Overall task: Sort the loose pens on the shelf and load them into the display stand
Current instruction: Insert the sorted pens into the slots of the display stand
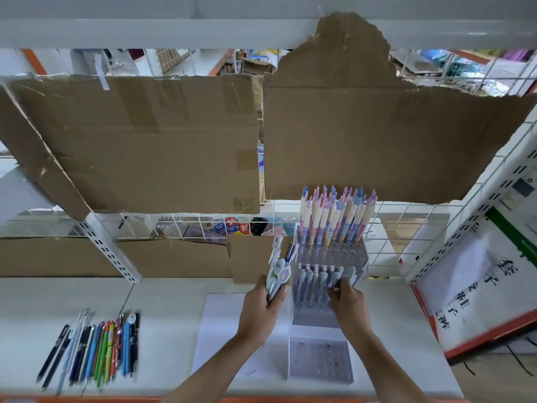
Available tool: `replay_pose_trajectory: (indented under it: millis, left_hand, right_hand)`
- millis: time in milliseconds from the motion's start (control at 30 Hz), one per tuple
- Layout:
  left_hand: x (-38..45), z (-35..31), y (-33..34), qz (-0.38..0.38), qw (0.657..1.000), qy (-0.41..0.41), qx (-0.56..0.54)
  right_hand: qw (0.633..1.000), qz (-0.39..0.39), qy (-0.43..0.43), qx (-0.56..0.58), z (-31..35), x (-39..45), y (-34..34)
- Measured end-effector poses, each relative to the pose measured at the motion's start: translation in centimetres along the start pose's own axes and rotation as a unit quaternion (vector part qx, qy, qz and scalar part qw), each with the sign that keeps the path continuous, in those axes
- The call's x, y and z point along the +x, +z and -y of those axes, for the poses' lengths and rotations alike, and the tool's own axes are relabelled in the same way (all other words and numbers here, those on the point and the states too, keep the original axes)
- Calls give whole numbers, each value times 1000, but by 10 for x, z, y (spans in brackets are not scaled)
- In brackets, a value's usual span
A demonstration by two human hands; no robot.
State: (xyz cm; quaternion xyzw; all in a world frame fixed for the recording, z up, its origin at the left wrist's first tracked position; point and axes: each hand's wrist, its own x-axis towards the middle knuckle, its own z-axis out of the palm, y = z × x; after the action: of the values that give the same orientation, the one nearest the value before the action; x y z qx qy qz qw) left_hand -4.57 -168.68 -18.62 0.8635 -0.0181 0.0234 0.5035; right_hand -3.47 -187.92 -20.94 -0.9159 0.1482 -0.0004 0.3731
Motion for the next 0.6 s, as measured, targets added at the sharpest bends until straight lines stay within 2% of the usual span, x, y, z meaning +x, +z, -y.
replay_pose_trajectory:
  millis: [200, 400, 600]
  left_hand:
    - [3, -5, 4, 2, 1000, 9, -6]
    - [7, -19, 14, 30, 999, 30, -13]
    - [4, -30, 17, 47, 997, 43, -35]
  right_hand:
    - [997, -35, -30, 69, 14, -24, -18]
    - [975, 43, -129, 177, 73, -52, -36]
    - [984, 78, -93, 131, 86, -47, -32]
